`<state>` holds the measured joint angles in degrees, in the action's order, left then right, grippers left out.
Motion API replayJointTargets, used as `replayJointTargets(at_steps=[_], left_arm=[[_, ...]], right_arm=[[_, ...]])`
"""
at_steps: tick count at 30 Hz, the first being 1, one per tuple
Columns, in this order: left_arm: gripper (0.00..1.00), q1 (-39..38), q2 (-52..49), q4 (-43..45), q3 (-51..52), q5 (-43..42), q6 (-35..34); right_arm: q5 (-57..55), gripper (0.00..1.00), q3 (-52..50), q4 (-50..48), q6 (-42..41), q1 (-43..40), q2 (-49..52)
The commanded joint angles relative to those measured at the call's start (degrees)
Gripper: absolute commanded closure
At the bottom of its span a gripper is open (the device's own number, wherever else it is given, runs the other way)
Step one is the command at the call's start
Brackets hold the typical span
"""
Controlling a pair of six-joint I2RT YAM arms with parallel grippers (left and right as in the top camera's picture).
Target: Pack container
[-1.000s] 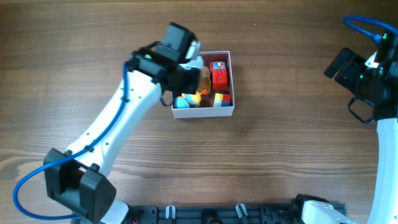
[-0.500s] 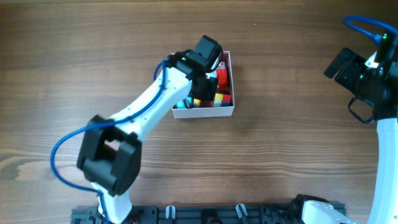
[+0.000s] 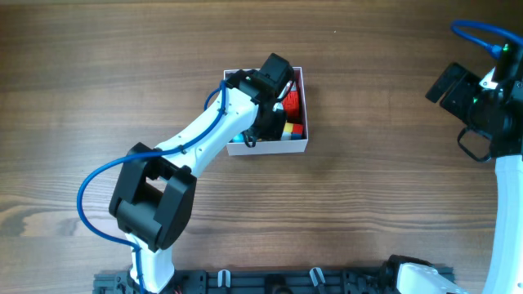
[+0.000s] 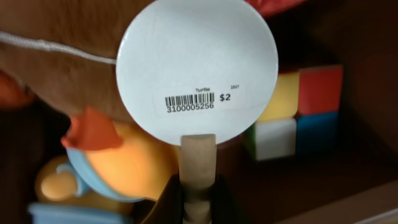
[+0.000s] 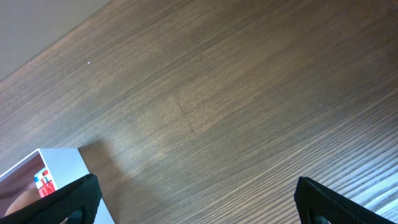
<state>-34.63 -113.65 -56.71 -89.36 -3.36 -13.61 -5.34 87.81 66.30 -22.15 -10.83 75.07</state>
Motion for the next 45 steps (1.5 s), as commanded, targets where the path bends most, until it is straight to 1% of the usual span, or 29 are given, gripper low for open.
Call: replayJointTargets(at_steps=[1,5,8,10,11,12,14,16,23,26,27,29,31,32,34,35,41,45], left_arm=[[0.96,-0.81,-0.13,-1.64,-0.66,-1.11,-2.29],[0.96,-1.01,0.31,-1.95,-0.66,-1.11,-2.21],[0.92,-1.01,0.31,-1.97,-0.66,-1.11,-1.84],[0.86,-1.03,0.31,-1.86,-0.66,-1.11,-1.84],[0.81,-1.03,0.31,-1.79,-0.68,-1.11,-1.81],[0.74,-1.01,0.48,-1.62,-0.68,-1.11,-1.7],[0.68,-1.01,1.05,-1.53,-0.9,-1.09,-1.6],[0.55,-1.01,2.1,-1.7,-1.88,-1.09,-1.6],[0.53,-1.01,9.51,-2.54,-8.15,-0.59,-1.64],[0.5,-0.83,13.99,-2.78,-8.7,4.0,-1.64],[0.47,-0.7,15.58,-3.41,-8.7,6.64,-1.66],[0.38,0.04,19.08,-5.53,-8.7,11.96,-1.66],[0.31,1.49,22.12,-7.63,-8.7,15.61,-1.68],[0.24,4.17,25.55,-9.75,-8.7,17.66,-1.75],[0.2,8.33,29.11,-11.54,-8.7,17.99,-2.05],[0.0,10.78,30.8,-12.37,-8.7,17.99,-2.38],[0.0,26.88,38.99,-15.8,-8.7,16.92,-9.44],[0.0,34.51,41.79,-15.89,-8.7,14.73,-9.29]], right_arm=[[0.5,0.0,0.68,-0.04,1.01,-0.07,0.59],[0.5,0.0,0.68,-0.04,1.01,-0.07,0.59],[0.5,0.0,0.68,-0.04,1.01,-0.07,0.59],[0.5,0.0,0.68,-0.04,1.03,-0.07,0.59],[0.5,0.0,0.68,-0.04,1.03,-0.07,0.59],[0.5,0.0,0.68,-0.04,1.03,-0.07,0.59],[0.5,0.0,0.68,-0.04,1.01,-0.07,0.59],[0.5,0.0,0.68,-0.04,1.01,-0.07,0.59],[0.5,0.0,0.68,-0.04,1.01,-0.07,0.59],[0.5,0.0,0.68,-0.04,1.01,-0.07,0.59],[0.5,0.0,0.68,-0.04,1.01,-0.07,0.59],[0.5,0.0,0.68,-0.04,1.01,-0.07,0.59],[0.5,0.0,0.68,-0.04,1.01,-0.07,0.59],[0.5,0.0,0.68,-0.04,1.01,-0.07,0.59],[0.5,0.0,0.68,-0.04,1.01,-0.07,0.59],[0.5,0.0,0.68,-0.04,1.01,-0.07,0.59],[0.5,0.0,0.68,-0.04,1.03,-0.07,0.59],[0.5,0.0,0.68,-0.04,1.01,-0.07,0.59]])
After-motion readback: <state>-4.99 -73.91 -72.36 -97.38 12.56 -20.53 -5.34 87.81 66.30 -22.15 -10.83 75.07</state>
